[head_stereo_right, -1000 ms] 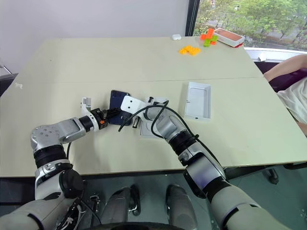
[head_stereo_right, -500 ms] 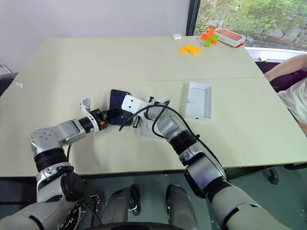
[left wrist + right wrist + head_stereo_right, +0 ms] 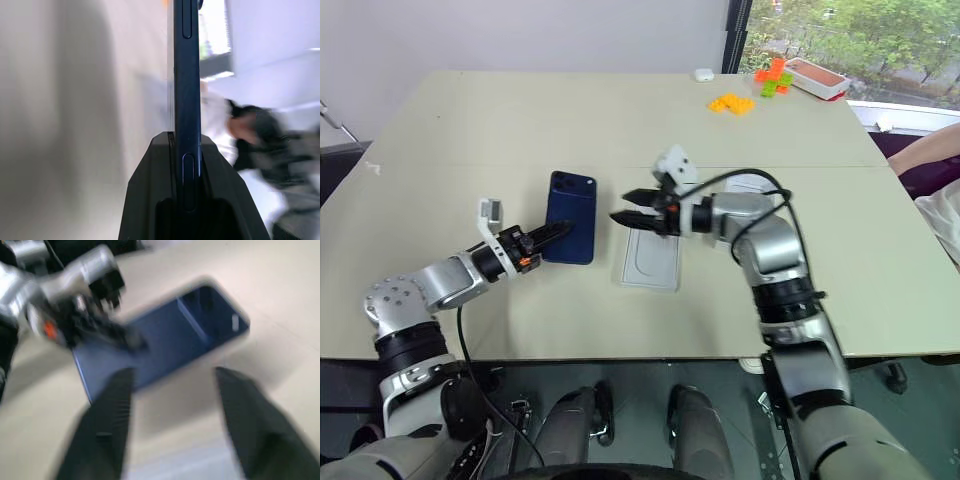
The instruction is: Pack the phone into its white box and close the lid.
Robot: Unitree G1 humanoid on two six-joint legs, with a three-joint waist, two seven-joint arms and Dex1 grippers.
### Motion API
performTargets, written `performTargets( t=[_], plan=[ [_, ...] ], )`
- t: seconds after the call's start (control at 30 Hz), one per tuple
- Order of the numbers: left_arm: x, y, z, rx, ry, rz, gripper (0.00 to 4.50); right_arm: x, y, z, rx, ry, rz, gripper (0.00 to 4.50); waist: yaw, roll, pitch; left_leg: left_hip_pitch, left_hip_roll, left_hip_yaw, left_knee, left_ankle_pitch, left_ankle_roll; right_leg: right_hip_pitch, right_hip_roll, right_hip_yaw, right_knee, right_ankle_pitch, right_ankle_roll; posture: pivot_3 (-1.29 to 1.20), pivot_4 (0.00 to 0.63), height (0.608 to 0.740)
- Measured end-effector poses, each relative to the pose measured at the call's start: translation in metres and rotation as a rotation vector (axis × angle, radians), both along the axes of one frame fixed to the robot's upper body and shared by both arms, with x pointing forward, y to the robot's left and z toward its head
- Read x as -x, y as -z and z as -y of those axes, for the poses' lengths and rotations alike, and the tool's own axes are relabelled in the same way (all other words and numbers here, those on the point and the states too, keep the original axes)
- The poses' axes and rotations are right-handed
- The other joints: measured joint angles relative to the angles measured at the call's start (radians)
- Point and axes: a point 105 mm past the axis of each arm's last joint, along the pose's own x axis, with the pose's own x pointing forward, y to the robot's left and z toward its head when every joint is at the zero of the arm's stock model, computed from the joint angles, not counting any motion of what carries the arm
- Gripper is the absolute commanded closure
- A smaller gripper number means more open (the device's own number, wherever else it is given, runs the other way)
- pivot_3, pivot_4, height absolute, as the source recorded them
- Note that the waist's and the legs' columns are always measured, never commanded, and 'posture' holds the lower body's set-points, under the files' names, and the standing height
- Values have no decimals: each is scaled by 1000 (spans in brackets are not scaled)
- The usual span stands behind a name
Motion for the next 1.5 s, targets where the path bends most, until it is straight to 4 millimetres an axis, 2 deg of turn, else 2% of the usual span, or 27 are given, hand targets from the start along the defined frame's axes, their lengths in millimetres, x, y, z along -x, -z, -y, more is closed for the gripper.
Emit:
performTargets(
  t=[0.03, 0.07, 0.13, 0.2, 0.33, 0.43, 0.53, 0.87, 1.07, 1.27, 1.33, 1.37, 1.5],
  plan=[
    [0, -3, 5, 14, 12, 8, 4500, 2, 3, 5, 8, -4, -5, 164, 0, 0, 0, 0, 0, 0, 1, 0, 0, 0, 1, 0, 0, 0, 0, 0, 150, 740],
    [-1, -7, 13, 27, 24, 13, 4500, 5, 6, 14, 24, -9, -7, 68, 1, 0, 0, -1, 0, 0, 1, 0, 0, 0, 1, 0, 0, 0, 0, 0, 150, 740],
    [-2, -13, 30, 66, 49, 9, 4500, 9, 13, 37, 74, 12, -24, 68, 5, 0, 0, -1, 0, -1, 4, -1, 1, 1, 1, -1, 0, -1, 1, 0, 150, 740],
    [-3, -10, 37, 65, 50, -19, 4500, 10, 14, 49, 88, 27, -22, 68, -1, 0, 0, -1, 0, -1, 7, -1, 2, 1, 2, 0, 1, -1, 1, 0, 150, 740],
    [-3, 0, 56, 18, 69, -74, 4500, 14, 16, 63, 119, 31, -8, 68, 1, -1, 1, -1, 0, -3, 8, -1, 3, 2, 5, 0, 2, -1, 1, 0, 150, 740],
    [-3, 6, 61, -15, 81, -105, 4500, 19, 22, 73, 134, 27, -9, 68, 5, -1, 1, -1, 0, -3, 9, -1, 2, 2, 6, 0, 2, -1, 1, 0, 150, 740],
    [-4, 10, 62, -27, 80, -133, 4500, 21, 25, 76, 131, 28, -15, 68, 3, -1, 1, -2, 0, -4, 11, -1, 3, 2, 5, 0, 2, -1, 1, 0, 150, 740],
    [-3, 24, 89, -48, 126, -226, 4500, 18, 21, 75, 124, 40, 19, 68, 5, -1, 1, -3, 0, -5, 11, -1, 3, 2, 5, 0, 2, 0, 1, 0, 150, 740],
    [-5, 23, 94, -58, 122, -219, 4500, 16, 18, 74, 121, 51, 42, 68, 5, -1, 1, -3, 0, -5, 11, -1, 3, 2, 5, 0, 2, 0, 1, 0, 150, 740],
    [-7, 23, 97, -46, 114, -227, 1611, 13, 16, 72, 129, 60, 70, 0, 5, -1, 1, -3, 0, -5, 11, -1, 3, 2, 5, 0, 2, 0, 1, 0, 150, 740],
    [-8, 18, 99, -41, 125, -210, 583, 13, 16, 72, 128, 61, 73, 0, 6, -1, 1, -2, 0, -5, 12, -1, 3, 3, 5, 0, 2, 0, 1, 0, 150, 740],
    [-8, 15, 100, -47, 135, -195, 209, 12, 16, 72, 128, 62, 75, 0, 6, -1, 1, -2, 0, -5, 12, -1, 3, 4, 6, 0, 2, 0, 1, 0, 150, 740],
    [-6, 12, 97, -113, 159, -174, 209, 12, 19, 67, 133, 56, 77, 0, 3, -1, 1, -2, 0, -5, 13, -1, 3, 4, 6, 0, 3, 0, 1, 0, 150, 740]
  ],
)
